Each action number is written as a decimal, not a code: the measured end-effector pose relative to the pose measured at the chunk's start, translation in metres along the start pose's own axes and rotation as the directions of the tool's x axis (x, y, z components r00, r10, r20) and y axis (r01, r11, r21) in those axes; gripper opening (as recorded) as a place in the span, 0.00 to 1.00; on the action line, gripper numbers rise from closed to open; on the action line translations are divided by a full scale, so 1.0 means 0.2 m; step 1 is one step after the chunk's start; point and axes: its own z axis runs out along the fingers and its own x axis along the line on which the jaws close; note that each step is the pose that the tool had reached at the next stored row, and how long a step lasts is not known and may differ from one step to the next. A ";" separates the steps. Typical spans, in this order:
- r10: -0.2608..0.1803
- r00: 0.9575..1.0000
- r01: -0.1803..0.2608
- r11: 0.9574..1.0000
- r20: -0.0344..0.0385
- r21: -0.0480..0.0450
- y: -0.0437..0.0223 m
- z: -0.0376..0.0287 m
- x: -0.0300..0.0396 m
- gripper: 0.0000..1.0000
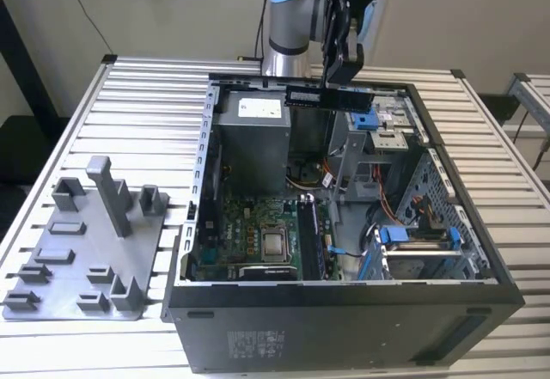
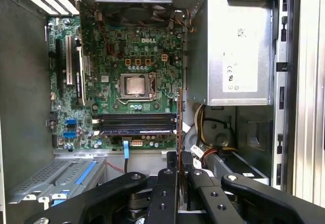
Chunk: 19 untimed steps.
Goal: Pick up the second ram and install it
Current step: 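Insert the second ram into the second slot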
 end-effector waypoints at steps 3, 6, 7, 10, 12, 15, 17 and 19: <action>0.000 1.000 0.000 1.000 0.000 0.000 0.000 0.000 0.000 0.14; 0.000 1.000 0.000 1.000 0.000 0.000 0.000 0.000 0.000 0.14; 0.000 1.000 0.000 1.000 0.000 0.000 0.000 0.000 0.000 0.14; 0.001 1.000 -0.001 1.000 0.000 0.000 0.000 0.000 0.000 0.14; 0.013 1.000 -0.013 1.000 0.001 0.001 0.000 0.000 0.000 0.14; 0.042 0.999 -0.042 0.999 0.002 0.002 0.000 0.000 0.000 0.14; 0.065 0.998 -0.065 0.998 0.003 0.004 0.000 0.000 0.000 0.14; 0.089 0.996 -0.089 0.996 0.003 0.005 0.000 0.000 0.000 0.14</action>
